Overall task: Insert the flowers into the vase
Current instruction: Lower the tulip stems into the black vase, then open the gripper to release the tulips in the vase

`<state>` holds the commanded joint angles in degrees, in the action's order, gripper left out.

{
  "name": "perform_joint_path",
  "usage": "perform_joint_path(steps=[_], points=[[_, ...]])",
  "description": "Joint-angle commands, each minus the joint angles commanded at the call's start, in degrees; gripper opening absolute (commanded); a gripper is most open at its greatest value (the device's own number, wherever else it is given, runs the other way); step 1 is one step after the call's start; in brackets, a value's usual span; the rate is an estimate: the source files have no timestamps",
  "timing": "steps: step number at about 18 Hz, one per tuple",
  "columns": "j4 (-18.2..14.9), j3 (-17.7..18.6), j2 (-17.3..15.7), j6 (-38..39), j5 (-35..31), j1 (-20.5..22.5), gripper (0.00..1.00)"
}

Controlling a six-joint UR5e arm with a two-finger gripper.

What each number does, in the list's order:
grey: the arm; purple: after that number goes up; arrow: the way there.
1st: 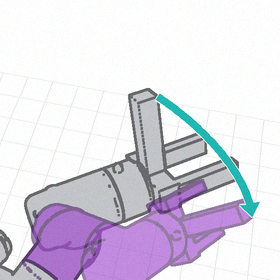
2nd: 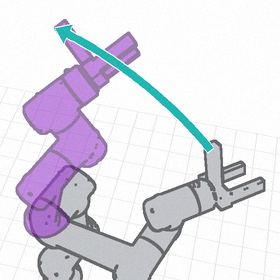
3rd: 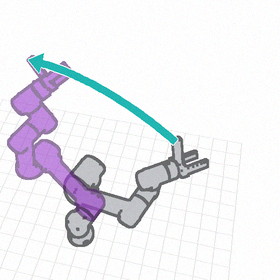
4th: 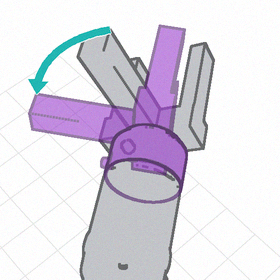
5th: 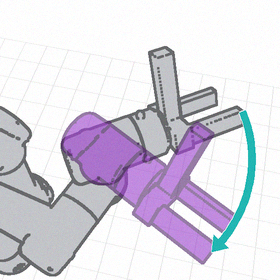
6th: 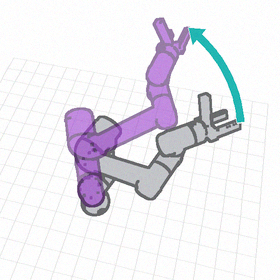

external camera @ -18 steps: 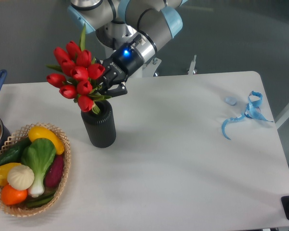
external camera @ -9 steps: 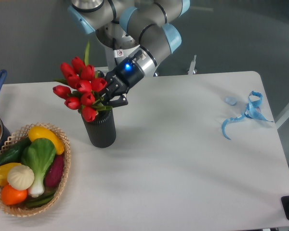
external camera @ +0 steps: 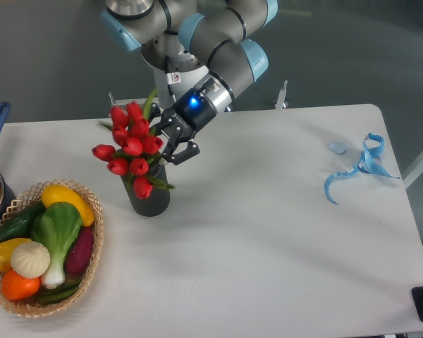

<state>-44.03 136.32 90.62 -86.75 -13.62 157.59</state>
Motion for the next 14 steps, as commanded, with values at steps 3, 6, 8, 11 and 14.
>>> perform_joint_path(steps=[3,6,8,11,14], points=[[0.0,0.7,-1.14,0.0,0.0,1.4,1.0],[-0.09,1.32,-2.81,0.17,-0.09,3.25,1.0],[-0.09,1.49,-2.99,0.0,-0.09,4.3,1.0],[-0.18,1.49,-4.74,0.09,-0.18,6.14,1.0],[-0.26,2.37,-7.38,0.18,-0.26,9.48,1.0]])
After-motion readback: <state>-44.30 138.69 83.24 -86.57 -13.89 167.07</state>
